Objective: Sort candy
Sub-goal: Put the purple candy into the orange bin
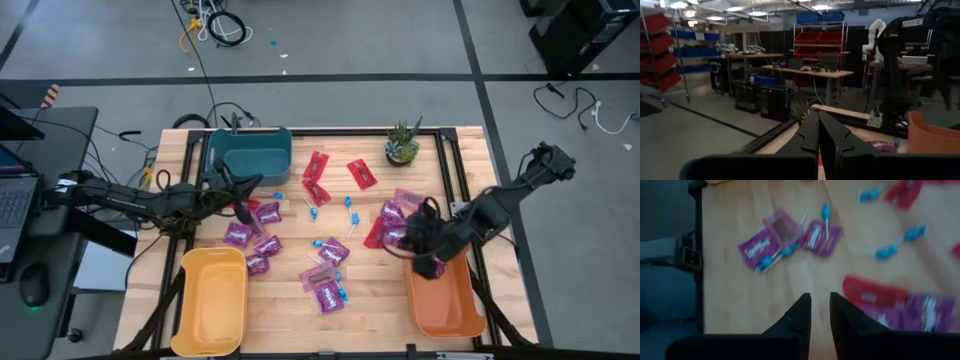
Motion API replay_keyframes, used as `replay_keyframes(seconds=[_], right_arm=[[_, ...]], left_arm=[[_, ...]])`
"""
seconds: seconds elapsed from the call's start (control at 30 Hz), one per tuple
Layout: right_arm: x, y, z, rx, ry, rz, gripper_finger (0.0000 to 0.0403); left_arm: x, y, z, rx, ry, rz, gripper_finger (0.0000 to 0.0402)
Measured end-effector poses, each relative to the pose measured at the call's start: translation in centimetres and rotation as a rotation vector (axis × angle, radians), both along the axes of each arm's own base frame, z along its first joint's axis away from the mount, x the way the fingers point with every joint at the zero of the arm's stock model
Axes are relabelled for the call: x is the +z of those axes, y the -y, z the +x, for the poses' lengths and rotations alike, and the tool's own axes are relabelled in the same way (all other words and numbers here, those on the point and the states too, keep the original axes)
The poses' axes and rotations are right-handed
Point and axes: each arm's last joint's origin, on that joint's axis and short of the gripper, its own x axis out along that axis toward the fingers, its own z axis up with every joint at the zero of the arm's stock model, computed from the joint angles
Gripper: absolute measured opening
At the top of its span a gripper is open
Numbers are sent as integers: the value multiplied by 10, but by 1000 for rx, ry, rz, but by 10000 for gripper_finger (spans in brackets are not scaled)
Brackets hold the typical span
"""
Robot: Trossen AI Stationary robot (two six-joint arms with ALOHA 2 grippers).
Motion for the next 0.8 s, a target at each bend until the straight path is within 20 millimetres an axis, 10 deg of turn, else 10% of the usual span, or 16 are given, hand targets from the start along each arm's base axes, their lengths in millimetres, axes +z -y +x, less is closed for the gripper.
replay_keyframes(seconds=[0.53, 0.8], right_arm=[[8, 4, 74, 322, 381, -380, 57], [-26, 1, 107, 305, 294, -399, 57]], left_arm=[[0, 3, 1, -107, 25, -39, 6], [-2, 3, 2, -109, 14, -51, 6]])
